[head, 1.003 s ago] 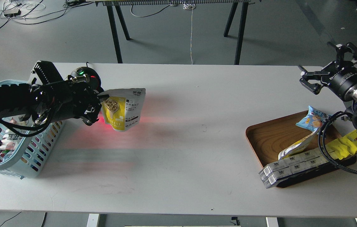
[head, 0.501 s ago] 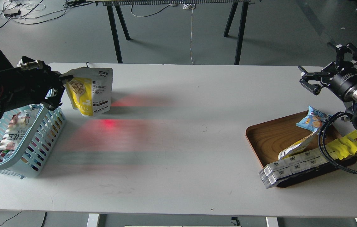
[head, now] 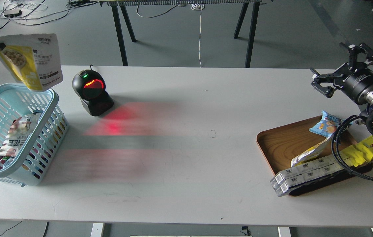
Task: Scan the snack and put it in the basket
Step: 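Carry the packet over the blue basket and drop it in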
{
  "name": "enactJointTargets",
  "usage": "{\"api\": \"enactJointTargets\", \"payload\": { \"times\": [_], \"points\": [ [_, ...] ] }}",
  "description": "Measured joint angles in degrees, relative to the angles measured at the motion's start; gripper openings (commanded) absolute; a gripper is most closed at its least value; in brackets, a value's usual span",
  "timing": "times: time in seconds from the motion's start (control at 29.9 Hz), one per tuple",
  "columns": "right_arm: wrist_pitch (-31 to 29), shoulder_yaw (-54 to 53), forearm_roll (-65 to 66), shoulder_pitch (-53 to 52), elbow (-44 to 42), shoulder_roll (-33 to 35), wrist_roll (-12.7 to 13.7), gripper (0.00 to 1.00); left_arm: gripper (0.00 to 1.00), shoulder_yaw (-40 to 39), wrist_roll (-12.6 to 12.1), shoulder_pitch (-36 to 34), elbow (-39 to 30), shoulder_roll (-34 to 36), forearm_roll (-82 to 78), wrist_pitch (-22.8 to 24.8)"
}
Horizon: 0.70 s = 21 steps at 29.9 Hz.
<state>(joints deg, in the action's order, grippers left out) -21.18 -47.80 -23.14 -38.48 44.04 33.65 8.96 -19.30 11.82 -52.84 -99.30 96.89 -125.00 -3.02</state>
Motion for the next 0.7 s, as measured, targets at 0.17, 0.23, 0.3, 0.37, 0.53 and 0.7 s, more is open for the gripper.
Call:
{"api": "enactJointTargets", "payload": {
  "times": [0.17, 0.23, 0.3, 0.37, 0.53, 0.7],
  "points": [
    [0.03, 0.0, 0.82, -0.01, -0.03, -0.53, 0.0, 1.0, 0.0, 2.44, 1.24, 0.09, 1.24, 2.85, 0.0, -3.93],
    [0.03, 0.0, 0.94, -0.01, -0.06, -0.57, 0.0, 1.0, 0.0, 4.24, 1.35, 0.1, 1.47, 3.02, 0.0, -5.32],
    [0.03, 0.0, 0.98, -0.01, -0.09, -0.59, 0.0, 1.0, 0.0, 6.19, 1.35, 0.11, 1.73, 3.06, 0.0, -6.57],
    [0.03, 0.0, 0.99, -0.01, -0.12, -0.6, 0.0, 1.0, 0.0, 8.22, 1.35, 0.11, 2.13, 3.1, 0.0, -8.2],
    [0.03, 0.0, 1.01, -0.01, -0.19, -0.66, 0.0, 1.0, 0.0, 13.27, 1.24, 0.11, 3.7, 3.1, 0.0, -11.81],
    [0.02, 0.0, 1.76, 0.07, -0.31, -1.05, 0.0, 1.0, 0.0, 18.25, 1.23, 0.11, 4.65, 3.1, 0.0, -14.42]
  ]
}}
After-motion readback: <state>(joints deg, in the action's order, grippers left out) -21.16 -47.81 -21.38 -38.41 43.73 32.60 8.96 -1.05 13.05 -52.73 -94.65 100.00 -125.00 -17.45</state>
